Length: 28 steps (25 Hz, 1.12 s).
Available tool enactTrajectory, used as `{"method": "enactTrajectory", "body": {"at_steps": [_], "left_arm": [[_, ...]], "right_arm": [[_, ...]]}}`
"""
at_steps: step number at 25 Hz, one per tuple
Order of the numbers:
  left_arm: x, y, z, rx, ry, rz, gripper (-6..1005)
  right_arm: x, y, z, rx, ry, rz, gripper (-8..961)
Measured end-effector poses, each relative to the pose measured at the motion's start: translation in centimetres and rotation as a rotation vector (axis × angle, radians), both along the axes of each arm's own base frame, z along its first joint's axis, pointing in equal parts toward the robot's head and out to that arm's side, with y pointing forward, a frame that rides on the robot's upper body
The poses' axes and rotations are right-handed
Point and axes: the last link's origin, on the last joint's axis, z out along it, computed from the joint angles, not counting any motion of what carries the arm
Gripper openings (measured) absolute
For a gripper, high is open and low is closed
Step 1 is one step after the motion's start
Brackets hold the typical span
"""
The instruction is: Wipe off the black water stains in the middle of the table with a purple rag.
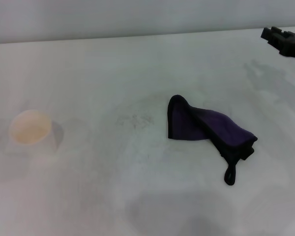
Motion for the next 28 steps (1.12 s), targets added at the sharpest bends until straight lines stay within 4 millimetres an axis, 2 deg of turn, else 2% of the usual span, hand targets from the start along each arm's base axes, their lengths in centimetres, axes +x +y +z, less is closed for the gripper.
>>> {"method": "enactTrajectory", "body": {"at_steps": [3,7,15,28], "left_arm": [[0.1,-0.2,-0.6,0.039,0.041,0.001,892],[0.4,-0.1,-1.0,0.056,0.083,-0.011,892],[0.4,-0.7,-2.1,0.096,0.195,-0.018,892],[-0.5,-1.8,-3.0,0.173,0.207,0.046,892]], "right_arm": [[0.9,-1.1,-1.2,0.133,-0.031,0.03,269],[2.4,-2.4,-1.8,0.27,-0.061,-0.021,271],[3.7,-3.9,-2.2,0.319,-0.133,-0.051,282],[4.1,-4.7,-2.3,0.369,-0.331,-0.002,489]]}}
